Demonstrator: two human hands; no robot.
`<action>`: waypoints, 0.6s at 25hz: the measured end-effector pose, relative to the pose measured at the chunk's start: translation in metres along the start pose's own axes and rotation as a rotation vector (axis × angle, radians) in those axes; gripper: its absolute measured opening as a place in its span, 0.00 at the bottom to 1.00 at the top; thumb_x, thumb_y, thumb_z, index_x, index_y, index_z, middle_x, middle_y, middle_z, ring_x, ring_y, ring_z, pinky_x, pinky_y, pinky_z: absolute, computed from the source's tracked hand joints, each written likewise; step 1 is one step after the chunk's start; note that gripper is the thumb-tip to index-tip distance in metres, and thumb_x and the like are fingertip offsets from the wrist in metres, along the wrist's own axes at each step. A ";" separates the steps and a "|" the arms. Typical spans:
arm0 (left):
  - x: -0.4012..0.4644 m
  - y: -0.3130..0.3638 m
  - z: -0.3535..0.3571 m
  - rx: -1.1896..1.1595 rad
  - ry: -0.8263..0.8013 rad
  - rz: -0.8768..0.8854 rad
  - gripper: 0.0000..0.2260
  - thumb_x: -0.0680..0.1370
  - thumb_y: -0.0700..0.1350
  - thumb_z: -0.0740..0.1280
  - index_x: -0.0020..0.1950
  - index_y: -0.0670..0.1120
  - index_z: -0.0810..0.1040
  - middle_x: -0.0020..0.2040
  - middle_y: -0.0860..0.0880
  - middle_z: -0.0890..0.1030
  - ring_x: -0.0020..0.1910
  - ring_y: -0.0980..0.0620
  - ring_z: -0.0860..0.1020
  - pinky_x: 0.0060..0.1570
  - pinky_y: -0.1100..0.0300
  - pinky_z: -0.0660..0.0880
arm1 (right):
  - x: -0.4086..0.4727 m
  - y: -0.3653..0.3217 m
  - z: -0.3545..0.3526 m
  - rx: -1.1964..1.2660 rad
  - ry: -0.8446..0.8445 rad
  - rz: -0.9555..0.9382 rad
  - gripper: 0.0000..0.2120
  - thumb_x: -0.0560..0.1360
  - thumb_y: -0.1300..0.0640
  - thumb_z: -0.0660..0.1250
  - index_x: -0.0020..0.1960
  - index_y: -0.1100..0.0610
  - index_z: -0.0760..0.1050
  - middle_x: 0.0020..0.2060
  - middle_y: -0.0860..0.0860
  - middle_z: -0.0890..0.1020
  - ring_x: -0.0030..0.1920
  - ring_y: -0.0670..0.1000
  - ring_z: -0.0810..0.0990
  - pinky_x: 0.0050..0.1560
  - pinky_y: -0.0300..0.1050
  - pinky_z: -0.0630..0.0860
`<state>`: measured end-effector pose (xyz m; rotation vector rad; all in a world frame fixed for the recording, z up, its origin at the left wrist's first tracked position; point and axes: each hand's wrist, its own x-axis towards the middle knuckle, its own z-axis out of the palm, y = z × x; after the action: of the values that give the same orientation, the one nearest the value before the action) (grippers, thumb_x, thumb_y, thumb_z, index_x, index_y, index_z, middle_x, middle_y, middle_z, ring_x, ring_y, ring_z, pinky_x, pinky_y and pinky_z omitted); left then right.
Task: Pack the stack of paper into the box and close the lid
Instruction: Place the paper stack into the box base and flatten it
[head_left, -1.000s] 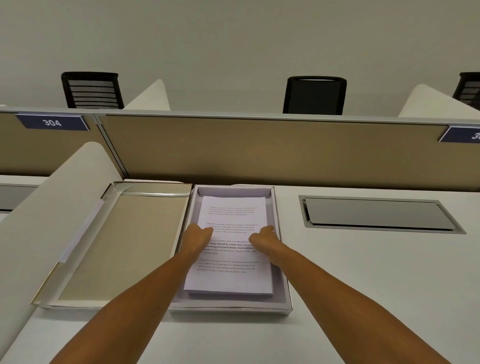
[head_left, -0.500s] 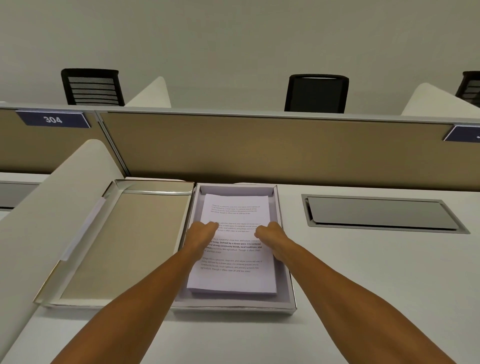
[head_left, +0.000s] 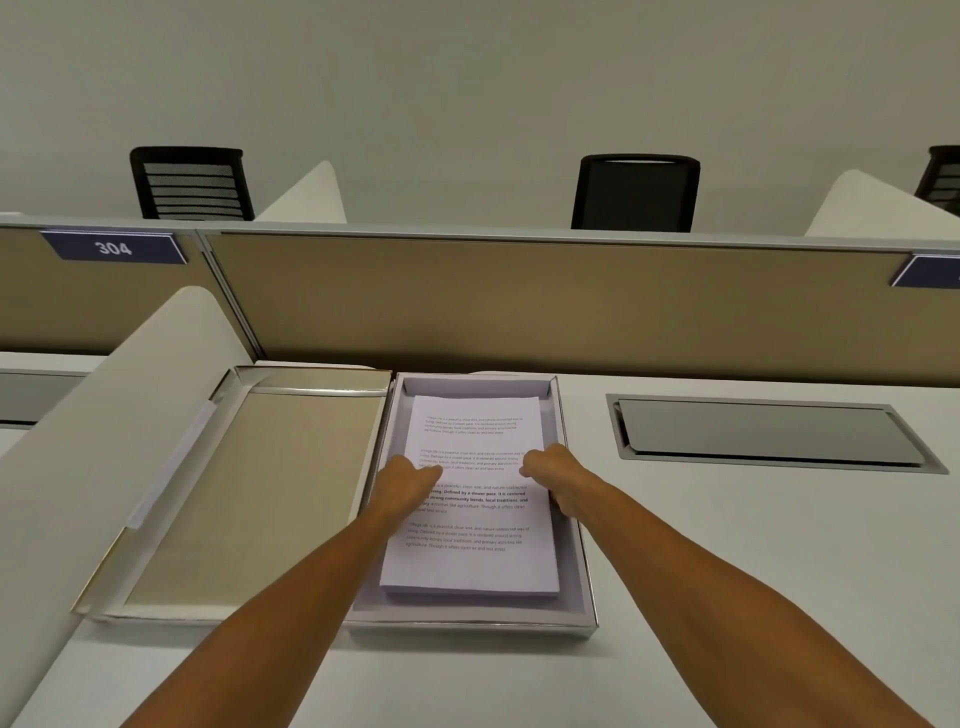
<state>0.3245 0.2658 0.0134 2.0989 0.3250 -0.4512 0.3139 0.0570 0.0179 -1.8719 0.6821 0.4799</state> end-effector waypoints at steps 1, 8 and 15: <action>-0.001 -0.001 -0.003 0.080 -0.015 0.026 0.12 0.79 0.51 0.66 0.57 0.45 0.71 0.51 0.48 0.79 0.43 0.51 0.77 0.32 0.63 0.70 | 0.000 0.000 0.001 -0.019 0.002 -0.019 0.20 0.79 0.62 0.60 0.70 0.63 0.67 0.64 0.57 0.76 0.54 0.54 0.73 0.52 0.48 0.71; -0.033 -0.033 -0.006 0.610 -0.088 0.655 0.43 0.73 0.72 0.59 0.80 0.52 0.48 0.81 0.52 0.47 0.80 0.49 0.46 0.78 0.44 0.49 | 0.003 -0.022 0.005 -0.303 0.205 -0.516 0.18 0.77 0.63 0.66 0.66 0.57 0.68 0.57 0.51 0.79 0.48 0.51 0.78 0.44 0.41 0.76; -0.041 -0.064 -0.001 1.093 -0.222 0.929 0.46 0.74 0.72 0.55 0.78 0.54 0.31 0.79 0.54 0.33 0.76 0.53 0.30 0.76 0.46 0.33 | 0.054 -0.057 0.003 -0.789 0.119 -0.578 0.26 0.81 0.53 0.62 0.76 0.60 0.62 0.75 0.58 0.68 0.74 0.61 0.66 0.72 0.57 0.67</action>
<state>0.2624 0.2981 -0.0159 2.8361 -1.2569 -0.2878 0.3918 0.0640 0.0239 -2.7231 -0.0335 0.2660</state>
